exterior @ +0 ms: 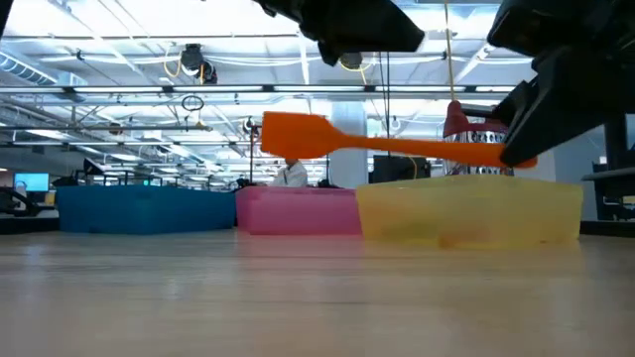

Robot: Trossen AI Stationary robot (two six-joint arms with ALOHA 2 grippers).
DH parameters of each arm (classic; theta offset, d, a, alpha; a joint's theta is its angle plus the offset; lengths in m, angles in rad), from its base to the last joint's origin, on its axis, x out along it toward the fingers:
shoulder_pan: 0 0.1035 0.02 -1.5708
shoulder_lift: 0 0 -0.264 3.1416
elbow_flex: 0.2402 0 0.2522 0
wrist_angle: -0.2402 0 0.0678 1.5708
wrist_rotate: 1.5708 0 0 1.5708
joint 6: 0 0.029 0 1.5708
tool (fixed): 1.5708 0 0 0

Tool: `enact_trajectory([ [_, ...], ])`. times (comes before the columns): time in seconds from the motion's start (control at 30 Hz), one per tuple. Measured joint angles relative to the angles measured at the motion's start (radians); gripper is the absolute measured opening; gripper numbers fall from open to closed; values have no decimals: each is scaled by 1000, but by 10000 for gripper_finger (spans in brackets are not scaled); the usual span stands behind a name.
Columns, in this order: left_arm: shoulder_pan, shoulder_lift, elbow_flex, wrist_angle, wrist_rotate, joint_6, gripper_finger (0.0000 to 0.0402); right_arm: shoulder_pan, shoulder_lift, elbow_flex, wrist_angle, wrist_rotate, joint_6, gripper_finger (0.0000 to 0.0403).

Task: Pick & Place Kitchen Items
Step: Put the orange spatula into the yellow bin

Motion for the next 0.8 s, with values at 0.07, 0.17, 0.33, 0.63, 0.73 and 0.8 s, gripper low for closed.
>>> enact_trajectory([
  [0.07,-1,-22,0,-29,-24,-6,56,0,-35,0,-45,35,-30,20],
  [0.17,-2,-50,0,-63,-57,-7,56,-1,-98,0,-110,77,-67,20],
  [0.33,-2,-90,0,-110,-102,-8,56,-10,-217,1,-267,82,-98,20],
  [0.63,-2,-112,0,-133,-103,-8,56,-82,-411,1,-656,76,-173,25],
  [0.73,-2,-112,0,-138,-102,-9,56,-105,-460,1,-787,75,-173,26],
  [0.8,-2,-112,0,-144,-102,-8,56,-117,-494,1,-853,74,-173,27],
])
